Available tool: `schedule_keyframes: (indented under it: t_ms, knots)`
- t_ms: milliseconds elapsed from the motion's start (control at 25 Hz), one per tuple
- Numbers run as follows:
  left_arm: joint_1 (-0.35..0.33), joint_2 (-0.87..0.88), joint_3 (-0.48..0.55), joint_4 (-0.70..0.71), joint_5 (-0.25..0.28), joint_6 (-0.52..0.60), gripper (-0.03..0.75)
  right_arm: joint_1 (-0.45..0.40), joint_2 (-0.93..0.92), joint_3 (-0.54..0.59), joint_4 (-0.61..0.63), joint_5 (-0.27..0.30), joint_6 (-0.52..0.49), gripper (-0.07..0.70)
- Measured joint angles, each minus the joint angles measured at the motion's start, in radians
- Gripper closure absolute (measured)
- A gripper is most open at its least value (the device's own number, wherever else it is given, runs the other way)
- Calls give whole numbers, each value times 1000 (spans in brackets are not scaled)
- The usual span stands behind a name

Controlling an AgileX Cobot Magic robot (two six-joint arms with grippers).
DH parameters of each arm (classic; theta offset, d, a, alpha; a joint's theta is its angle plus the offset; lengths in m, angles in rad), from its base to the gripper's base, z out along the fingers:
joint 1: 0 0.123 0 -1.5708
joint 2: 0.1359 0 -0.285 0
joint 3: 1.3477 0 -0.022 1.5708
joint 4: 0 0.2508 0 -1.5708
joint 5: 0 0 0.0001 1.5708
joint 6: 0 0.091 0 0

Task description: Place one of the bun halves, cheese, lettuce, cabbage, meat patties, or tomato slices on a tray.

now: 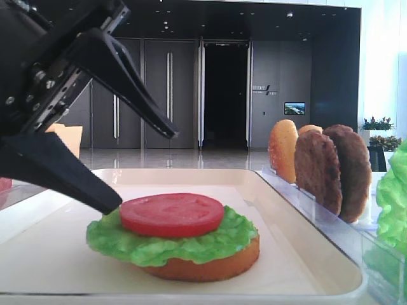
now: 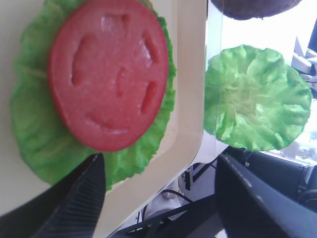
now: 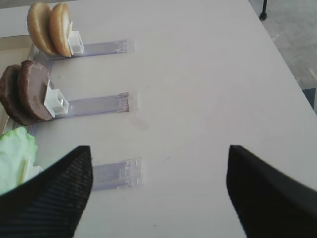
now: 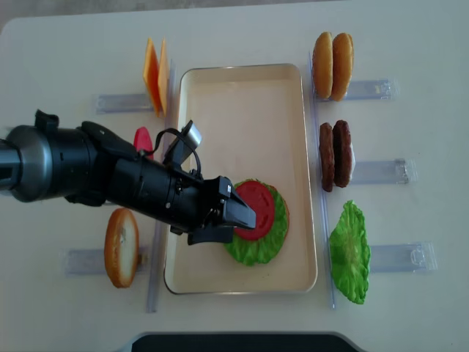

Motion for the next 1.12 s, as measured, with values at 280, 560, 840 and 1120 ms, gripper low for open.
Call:
schedule_keyframes:
  t_ms: [280,560,840,1120]
  knots:
    - [0,0,-155,109,-9,-44,191,0,0,0,0,0,0,100]
    - [0,1,-407,494,11,-346,191,0,0,0,0,0,0,100]
    - [0,7,-665,851,91,-629,191,0,0,0,0,0,0,100]
    - [28,11,-765,1080,208,-781,191,0,0,0,0,0,0,100]
